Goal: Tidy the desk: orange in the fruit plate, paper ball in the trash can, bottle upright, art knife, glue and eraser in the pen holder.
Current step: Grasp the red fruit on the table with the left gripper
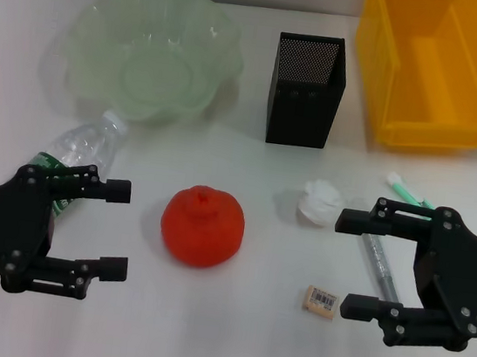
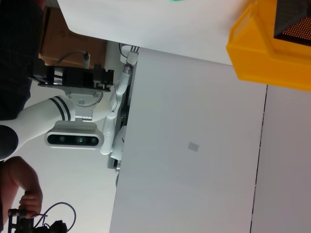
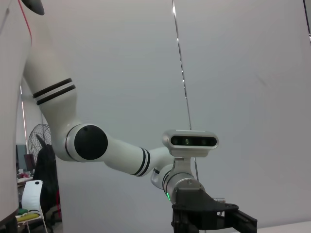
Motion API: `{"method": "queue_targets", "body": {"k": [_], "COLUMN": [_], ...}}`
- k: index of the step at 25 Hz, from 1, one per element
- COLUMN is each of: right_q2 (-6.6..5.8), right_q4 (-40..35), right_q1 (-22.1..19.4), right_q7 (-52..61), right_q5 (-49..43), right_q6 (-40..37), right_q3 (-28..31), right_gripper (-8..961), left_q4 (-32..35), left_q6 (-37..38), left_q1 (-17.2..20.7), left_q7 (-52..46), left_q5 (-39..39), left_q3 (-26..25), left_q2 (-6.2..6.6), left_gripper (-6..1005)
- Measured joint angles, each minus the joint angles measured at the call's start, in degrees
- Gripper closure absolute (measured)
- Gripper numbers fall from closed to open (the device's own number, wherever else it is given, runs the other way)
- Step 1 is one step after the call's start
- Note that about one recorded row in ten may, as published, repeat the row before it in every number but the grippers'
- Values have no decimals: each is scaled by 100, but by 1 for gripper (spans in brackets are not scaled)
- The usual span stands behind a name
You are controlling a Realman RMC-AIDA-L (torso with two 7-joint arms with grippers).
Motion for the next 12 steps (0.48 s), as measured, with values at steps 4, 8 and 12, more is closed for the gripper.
{"method": "queue_targets", "body": {"k": [4, 8, 12], "right_q2": [0, 1, 0], "right_q4": [22, 53, 55], "right_q1": [-9, -4, -34], "right_q7": [-2, -3, -4], "right_q5": [18, 20, 22], "right_q6": [-14, -2, 20], "right_q3": [14, 37, 56], "right_gripper": [207, 207, 208], "left_q4": [6, 17, 41], "left_q6": [-1, -5, -68], "left_q1": [-13, -33, -104], "left_q7": [-58, -62, -128], "left_q5": [0, 0, 0], "left_q3": [0, 0, -25], "left_q2": [2, 9, 8], "left_gripper": [163, 169, 176]}}
